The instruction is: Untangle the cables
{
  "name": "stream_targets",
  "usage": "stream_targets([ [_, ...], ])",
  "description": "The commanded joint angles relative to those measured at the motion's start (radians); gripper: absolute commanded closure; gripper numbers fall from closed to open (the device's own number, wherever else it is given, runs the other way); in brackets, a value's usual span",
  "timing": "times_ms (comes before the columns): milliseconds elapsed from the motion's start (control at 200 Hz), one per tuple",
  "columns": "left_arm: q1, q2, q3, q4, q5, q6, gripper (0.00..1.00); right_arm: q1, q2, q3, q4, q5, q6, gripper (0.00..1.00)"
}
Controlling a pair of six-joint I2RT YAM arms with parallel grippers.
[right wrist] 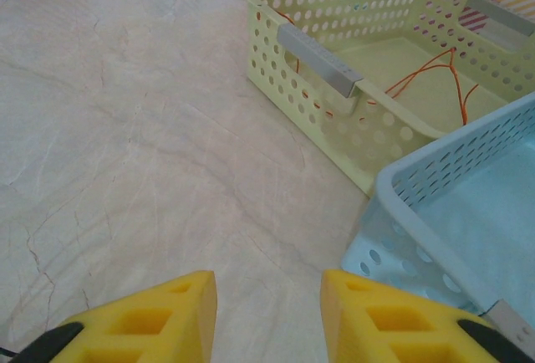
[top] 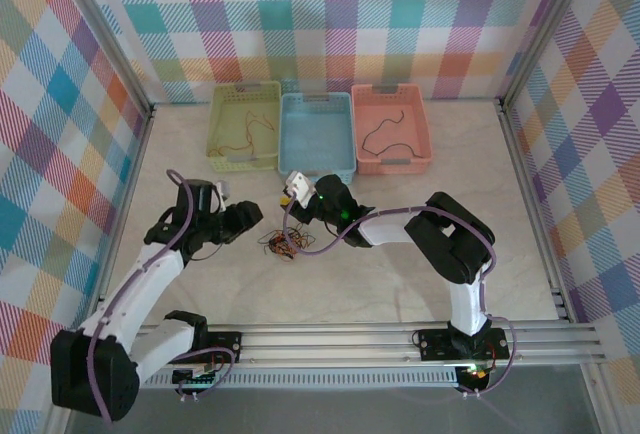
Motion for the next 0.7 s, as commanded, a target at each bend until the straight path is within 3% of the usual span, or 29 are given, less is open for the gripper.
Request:
stream_targets([
  [0, -0.049, -0.063, -0.025, -0.062, 0.012, -0.002, 0.47, 0.002, -0.023, 0.029, -0.002, -0.017, 0.025, 0.62],
  [250, -0.105, -0.08, 0.002, -0.153, -0.055, 0.024, 0.47, 0.001, -0.029, 0.039, -0.037, -0.039, 0.042, 0.62],
  [695, -0.164, 0.065, 0.014, -0.123, -0.002, 0.027, 0.53, 0.002, -0.025, 0.05, -0.042, -0.042, 0.046, 0.62],
])
